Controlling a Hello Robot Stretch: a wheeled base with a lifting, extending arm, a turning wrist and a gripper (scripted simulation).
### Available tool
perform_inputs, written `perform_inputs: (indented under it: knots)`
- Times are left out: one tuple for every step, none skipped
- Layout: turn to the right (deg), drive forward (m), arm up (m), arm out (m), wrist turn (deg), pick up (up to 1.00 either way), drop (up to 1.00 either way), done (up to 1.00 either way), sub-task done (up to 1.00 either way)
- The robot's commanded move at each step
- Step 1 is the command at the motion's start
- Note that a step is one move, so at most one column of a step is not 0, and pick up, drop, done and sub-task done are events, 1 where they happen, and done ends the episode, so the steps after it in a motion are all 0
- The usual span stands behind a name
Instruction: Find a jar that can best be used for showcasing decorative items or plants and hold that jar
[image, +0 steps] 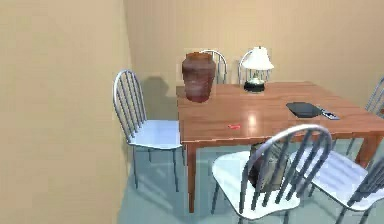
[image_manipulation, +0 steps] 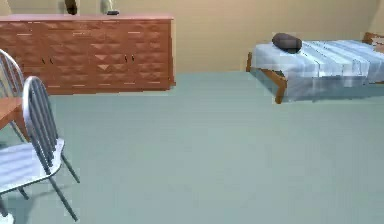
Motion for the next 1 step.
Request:
perform_inputs:
  knots:
    - [45.0, 0.00, 0.00, 0.00, 0.0, 0.00, 0.00, 0.00, 0.00]
